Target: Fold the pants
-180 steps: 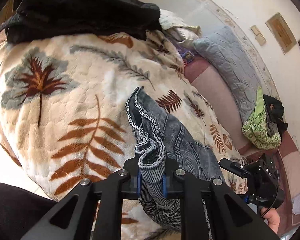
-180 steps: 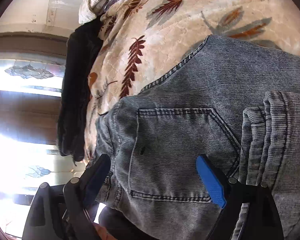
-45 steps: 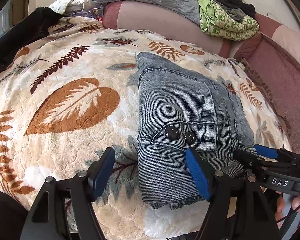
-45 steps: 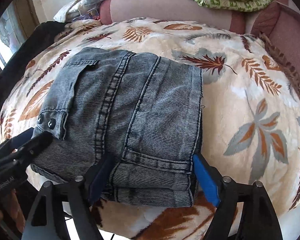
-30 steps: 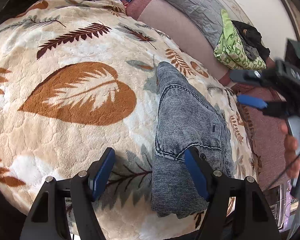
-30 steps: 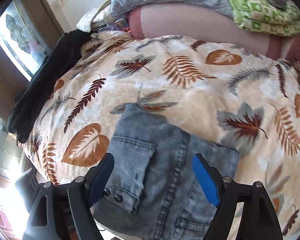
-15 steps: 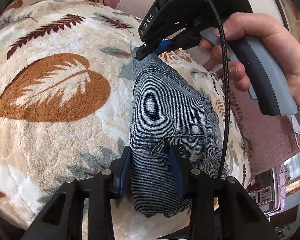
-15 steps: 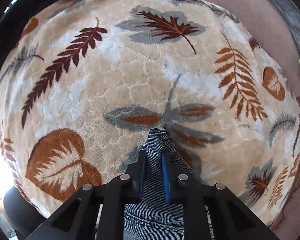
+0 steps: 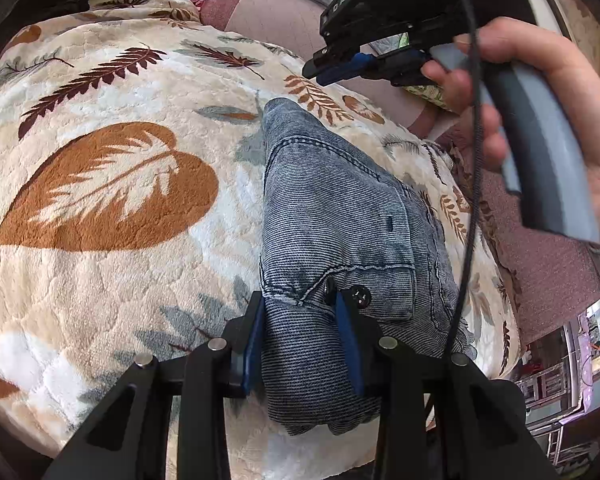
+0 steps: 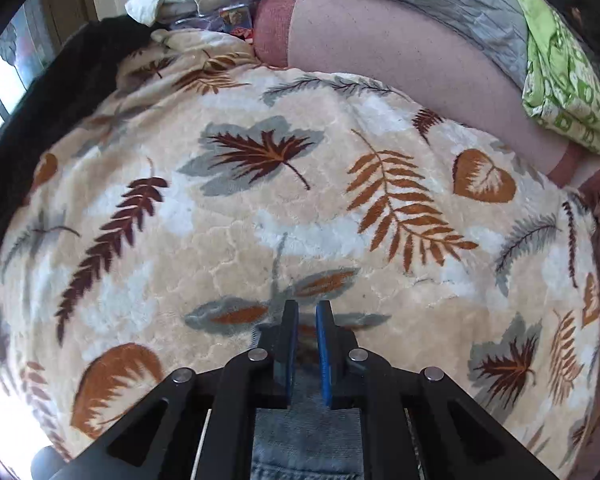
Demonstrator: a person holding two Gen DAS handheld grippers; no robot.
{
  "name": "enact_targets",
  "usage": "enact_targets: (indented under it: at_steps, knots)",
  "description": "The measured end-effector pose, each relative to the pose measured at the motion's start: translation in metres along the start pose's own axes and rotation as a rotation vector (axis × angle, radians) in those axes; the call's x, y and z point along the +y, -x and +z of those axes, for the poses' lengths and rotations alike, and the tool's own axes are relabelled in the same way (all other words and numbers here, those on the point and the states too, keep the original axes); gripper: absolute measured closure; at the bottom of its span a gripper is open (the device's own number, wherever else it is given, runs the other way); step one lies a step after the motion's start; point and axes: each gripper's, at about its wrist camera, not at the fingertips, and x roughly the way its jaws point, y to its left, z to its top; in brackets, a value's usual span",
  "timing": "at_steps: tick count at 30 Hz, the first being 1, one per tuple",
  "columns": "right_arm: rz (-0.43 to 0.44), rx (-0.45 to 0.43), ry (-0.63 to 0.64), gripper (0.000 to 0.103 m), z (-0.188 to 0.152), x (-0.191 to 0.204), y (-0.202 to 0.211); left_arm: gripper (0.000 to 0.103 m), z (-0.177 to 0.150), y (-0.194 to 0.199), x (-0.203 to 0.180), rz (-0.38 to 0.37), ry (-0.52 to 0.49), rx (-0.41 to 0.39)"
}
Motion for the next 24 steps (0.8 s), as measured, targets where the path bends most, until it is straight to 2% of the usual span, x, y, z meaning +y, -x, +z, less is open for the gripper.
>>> enact_targets:
  at_steps: [2, 4, 5, 6, 7, 9, 10, 11, 13, 15, 18, 19, 21, 23, 24]
  knots:
    - [0.135, 0.065, -0.012, 0.092, -0.018, 0.004, -0.001, 0.066, 0.0, 0.0, 0.001, -0.003, 0.008, 0.001]
    - [0.209, 0.142, -0.027, 0.092, -0.041, 0.004, -0.014, 0.065, 0.0, -0.001, 0.001, -0.003, 0.01, 0.001]
    - [0.187, 0.172, -0.026, 0.092, -0.05, 0.0, -0.027, 0.066, 0.0, 0.0, 0.001, -0.005, 0.012, 0.0]
    - [0.135, 0.192, -0.025, 0.095, -0.056, -0.005, -0.039, 0.065, 0.0, 0.0, 0.002, -0.01, 0.018, -0.001]
    - [0.126, 0.198, -0.046, 0.098, -0.061, -0.011, -0.046, 0.065, 0.0, 0.0, 0.003, -0.013, 0.022, 0.0]
    - [0.162, 0.146, -0.096, 0.097, -0.064, -0.015, -0.035, 0.064, -0.001, 0.003, 0.005, -0.024, 0.028, -0.004]
    - [0.158, 0.103, -0.079, 0.093, -0.066, -0.01, -0.022, 0.064, -0.002, 0.004, 0.007, -0.029, 0.031, -0.004]
    - [0.136, 0.058, -0.061, 0.093, -0.07, -0.007, -0.007, 0.063, -0.003, 0.005, 0.007, -0.033, 0.034, -0.004]
    - [0.157, 0.005, -0.058, 0.092, -0.08, -0.008, 0.015, 0.062, -0.003, 0.006, 0.008, -0.04, 0.045, -0.003]
    - [0.16, 0.008, -0.085, 0.092, -0.095, -0.02, 0.02, 0.062, -0.004, 0.008, 0.007, -0.042, 0.05, -0.005]
    - [0.081, 0.087, -0.143, 0.092, -0.118, -0.057, -0.012, 0.056, -0.006, 0.009, 0.007, -0.04, 0.049, -0.01]
    - [0.123, 0.081, -0.201, 0.092, -0.125, -0.074, -0.012, 0.053, -0.008, 0.01, 0.007, -0.035, 0.047, -0.013]
    - [0.19, 0.019, -0.268, 0.092, -0.135, -0.089, 0.006, 0.048, -0.012, 0.011, 0.005, -0.016, 0.039, -0.026]
    - [0.19, -0.066, -0.259, 0.09, -0.148, -0.09, 0.031, 0.044, -0.016, 0.015, 0.006, -0.003, 0.036, -0.035]
    - [0.199, -0.105, -0.261, 0.083, -0.158, -0.091, 0.041, 0.044, -0.016, 0.016, 0.006, 0.001, 0.034, -0.037]
